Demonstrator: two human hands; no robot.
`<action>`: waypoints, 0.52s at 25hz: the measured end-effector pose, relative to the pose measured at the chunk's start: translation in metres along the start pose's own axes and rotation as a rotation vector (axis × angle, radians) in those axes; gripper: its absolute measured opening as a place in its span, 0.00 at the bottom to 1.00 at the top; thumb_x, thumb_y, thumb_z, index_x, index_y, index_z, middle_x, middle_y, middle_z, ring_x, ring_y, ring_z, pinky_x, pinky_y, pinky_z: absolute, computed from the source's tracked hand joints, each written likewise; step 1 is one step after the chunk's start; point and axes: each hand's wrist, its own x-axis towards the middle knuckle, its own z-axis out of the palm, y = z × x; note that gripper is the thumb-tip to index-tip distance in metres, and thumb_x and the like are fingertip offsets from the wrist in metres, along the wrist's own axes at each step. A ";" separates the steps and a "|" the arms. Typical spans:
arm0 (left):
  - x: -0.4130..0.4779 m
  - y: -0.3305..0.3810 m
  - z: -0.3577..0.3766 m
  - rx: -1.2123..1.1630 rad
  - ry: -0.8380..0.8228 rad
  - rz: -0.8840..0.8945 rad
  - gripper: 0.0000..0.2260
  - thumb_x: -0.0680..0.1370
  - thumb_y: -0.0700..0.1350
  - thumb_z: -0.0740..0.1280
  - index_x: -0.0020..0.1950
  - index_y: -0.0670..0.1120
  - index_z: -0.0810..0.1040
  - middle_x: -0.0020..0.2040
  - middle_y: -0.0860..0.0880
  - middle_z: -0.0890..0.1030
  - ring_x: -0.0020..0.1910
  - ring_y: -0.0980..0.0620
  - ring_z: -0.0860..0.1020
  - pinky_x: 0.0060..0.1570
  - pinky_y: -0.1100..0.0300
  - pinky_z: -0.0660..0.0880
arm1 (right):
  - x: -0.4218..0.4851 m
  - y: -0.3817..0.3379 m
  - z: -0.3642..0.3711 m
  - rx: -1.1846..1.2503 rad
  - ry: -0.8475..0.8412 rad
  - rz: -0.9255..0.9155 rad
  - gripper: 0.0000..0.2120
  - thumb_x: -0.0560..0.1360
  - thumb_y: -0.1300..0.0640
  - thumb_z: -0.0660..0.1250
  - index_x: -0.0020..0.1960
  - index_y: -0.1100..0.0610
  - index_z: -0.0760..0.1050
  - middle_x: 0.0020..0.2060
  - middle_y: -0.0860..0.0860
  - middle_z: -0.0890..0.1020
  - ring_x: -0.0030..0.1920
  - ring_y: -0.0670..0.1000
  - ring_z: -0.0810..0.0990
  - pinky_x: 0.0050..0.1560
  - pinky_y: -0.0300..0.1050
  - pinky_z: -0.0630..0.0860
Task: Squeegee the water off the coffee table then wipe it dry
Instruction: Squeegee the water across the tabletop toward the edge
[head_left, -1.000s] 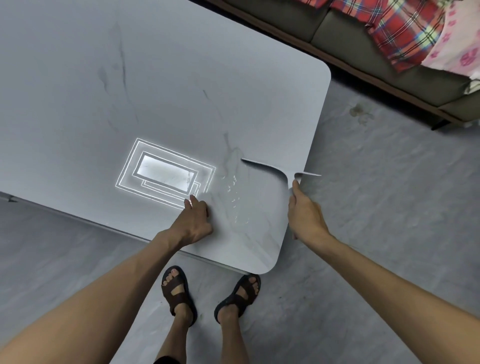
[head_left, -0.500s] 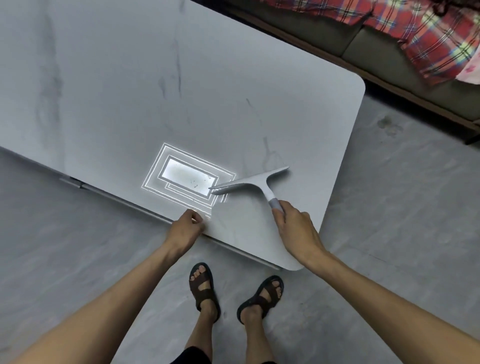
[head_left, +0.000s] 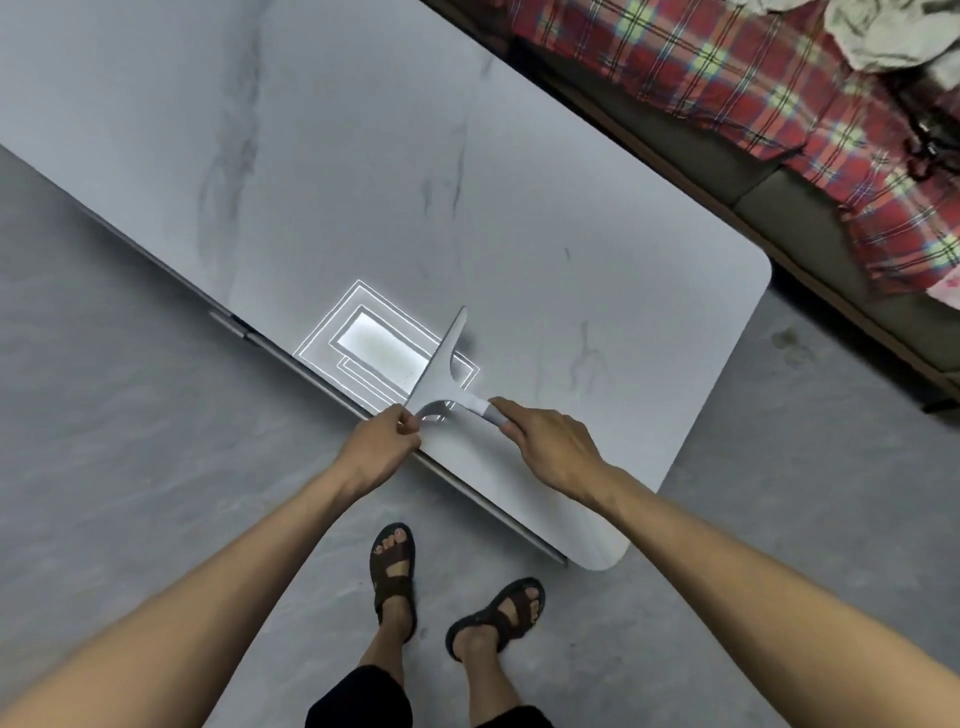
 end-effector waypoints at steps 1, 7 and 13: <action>0.003 -0.006 -0.004 0.013 0.036 -0.009 0.05 0.73 0.43 0.65 0.49 0.47 0.76 0.48 0.48 0.81 0.47 0.47 0.78 0.43 0.56 0.72 | 0.017 -0.004 -0.001 -0.042 -0.024 -0.039 0.17 0.83 0.43 0.46 0.69 0.40 0.64 0.55 0.49 0.82 0.52 0.60 0.78 0.48 0.51 0.74; 0.021 -0.045 -0.008 0.146 0.092 -0.003 0.05 0.75 0.44 0.64 0.50 0.47 0.73 0.43 0.49 0.77 0.42 0.47 0.75 0.36 0.56 0.67 | 0.083 0.010 0.010 -0.135 -0.072 -0.055 0.21 0.81 0.37 0.45 0.70 0.35 0.64 0.64 0.47 0.78 0.61 0.57 0.76 0.49 0.47 0.69; 0.024 -0.038 0.004 0.177 -0.024 0.008 0.07 0.75 0.45 0.63 0.52 0.48 0.71 0.48 0.48 0.77 0.42 0.49 0.74 0.33 0.59 0.66 | 0.010 0.093 0.008 -0.023 0.051 0.172 0.20 0.78 0.32 0.43 0.65 0.30 0.63 0.54 0.45 0.83 0.51 0.55 0.79 0.44 0.48 0.70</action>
